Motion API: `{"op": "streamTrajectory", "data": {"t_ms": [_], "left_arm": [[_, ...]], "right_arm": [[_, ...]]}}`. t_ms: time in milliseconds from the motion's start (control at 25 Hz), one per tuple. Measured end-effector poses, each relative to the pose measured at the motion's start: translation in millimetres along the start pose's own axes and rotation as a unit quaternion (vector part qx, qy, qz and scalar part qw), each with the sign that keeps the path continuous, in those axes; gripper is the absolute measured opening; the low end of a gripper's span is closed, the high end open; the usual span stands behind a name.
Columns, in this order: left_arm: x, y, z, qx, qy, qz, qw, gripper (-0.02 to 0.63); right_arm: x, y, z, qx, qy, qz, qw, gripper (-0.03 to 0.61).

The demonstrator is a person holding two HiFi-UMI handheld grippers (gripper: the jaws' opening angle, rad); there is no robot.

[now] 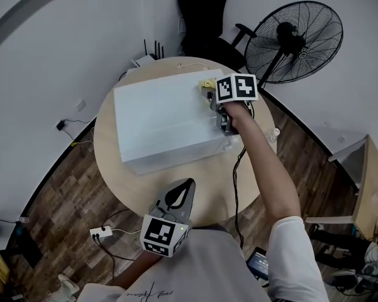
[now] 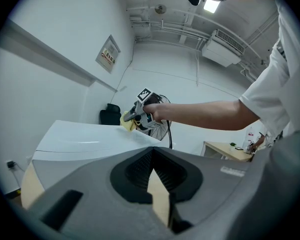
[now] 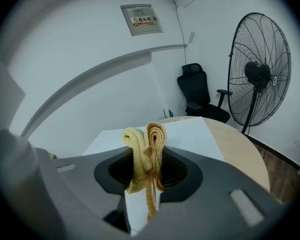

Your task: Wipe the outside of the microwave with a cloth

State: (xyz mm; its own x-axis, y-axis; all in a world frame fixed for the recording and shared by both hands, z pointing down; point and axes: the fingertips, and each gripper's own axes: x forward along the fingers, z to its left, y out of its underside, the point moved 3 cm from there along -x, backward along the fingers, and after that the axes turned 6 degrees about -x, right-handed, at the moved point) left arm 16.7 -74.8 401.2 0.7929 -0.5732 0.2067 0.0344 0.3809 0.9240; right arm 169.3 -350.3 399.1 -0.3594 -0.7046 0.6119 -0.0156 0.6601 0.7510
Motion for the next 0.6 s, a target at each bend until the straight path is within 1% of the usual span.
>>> {"op": "streamTrajectory", "data": {"t_ms": [200,360,480,600], "left_arm": [[20,-2,-7,-0.001,0.001,0.005,1.0000,-0.012],[31,-3,-8,-0.004,-0.001,0.008,1.0000,-0.012],[36,-2,-8,-0.005,-0.003,0.009,0.9999,-0.012],[38,-2,-8,-0.007,-0.005,0.009,0.9999,-0.012]], "right_arm": [[-12,4,-48,0.009,0.029,0.006,1.000,0.129],[-18,6,-82,0.006,0.063,0.011,0.998,0.129],[-21,7,-98,-0.017,0.098,0.013,0.995,0.129],[-18,11,-104,-0.055,0.129,0.034,0.989,0.129]]}}
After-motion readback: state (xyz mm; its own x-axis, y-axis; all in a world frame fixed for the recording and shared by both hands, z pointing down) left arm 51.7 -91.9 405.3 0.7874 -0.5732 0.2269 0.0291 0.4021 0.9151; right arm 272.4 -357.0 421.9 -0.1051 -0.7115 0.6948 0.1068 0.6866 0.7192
